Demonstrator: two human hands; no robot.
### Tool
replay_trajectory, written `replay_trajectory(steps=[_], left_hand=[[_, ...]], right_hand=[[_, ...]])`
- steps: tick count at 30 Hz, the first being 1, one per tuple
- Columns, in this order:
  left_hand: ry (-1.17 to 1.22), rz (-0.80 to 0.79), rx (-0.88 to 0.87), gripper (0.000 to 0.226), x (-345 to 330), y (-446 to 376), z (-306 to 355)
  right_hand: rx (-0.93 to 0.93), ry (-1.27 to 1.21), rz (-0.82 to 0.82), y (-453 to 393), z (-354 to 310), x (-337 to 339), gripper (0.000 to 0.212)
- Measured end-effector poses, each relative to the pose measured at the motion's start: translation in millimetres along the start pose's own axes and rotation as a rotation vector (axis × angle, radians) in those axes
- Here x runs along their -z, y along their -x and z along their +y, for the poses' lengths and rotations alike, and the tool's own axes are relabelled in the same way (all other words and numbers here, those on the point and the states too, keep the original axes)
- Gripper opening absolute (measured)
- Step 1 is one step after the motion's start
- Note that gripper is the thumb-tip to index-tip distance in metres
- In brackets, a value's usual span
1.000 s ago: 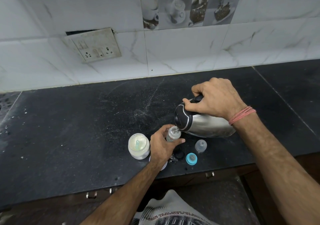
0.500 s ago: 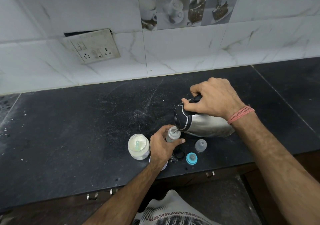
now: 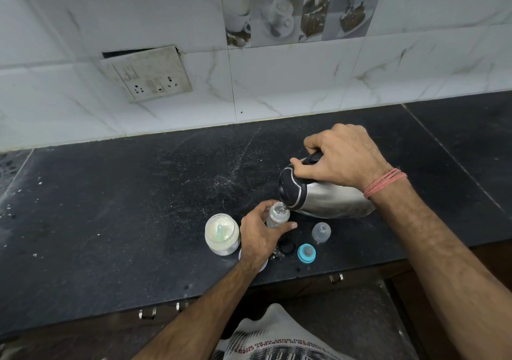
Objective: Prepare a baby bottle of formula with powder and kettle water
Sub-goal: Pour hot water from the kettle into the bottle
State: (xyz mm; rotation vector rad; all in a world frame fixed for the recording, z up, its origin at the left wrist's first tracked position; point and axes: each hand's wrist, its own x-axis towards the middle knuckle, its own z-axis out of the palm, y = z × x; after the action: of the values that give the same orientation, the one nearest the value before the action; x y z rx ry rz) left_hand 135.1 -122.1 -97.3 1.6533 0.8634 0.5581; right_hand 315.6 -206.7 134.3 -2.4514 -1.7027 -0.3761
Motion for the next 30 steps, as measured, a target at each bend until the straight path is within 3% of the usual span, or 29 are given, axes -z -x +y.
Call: replay_trajectory(steps=[14,30], left_hand=[[-0.076,-0.007,-0.029,0.053,0.6,9.6,12.2],[-0.179,-0.036,-0.035,0.057,-2.6,13.0,11.1]], right_hand=[[-0.008,0.007,0.002,-2.6,-3.4,1.6,0.063],[0.005,0.009,0.000,-1.6,-6.3,-1.1,0.062]])
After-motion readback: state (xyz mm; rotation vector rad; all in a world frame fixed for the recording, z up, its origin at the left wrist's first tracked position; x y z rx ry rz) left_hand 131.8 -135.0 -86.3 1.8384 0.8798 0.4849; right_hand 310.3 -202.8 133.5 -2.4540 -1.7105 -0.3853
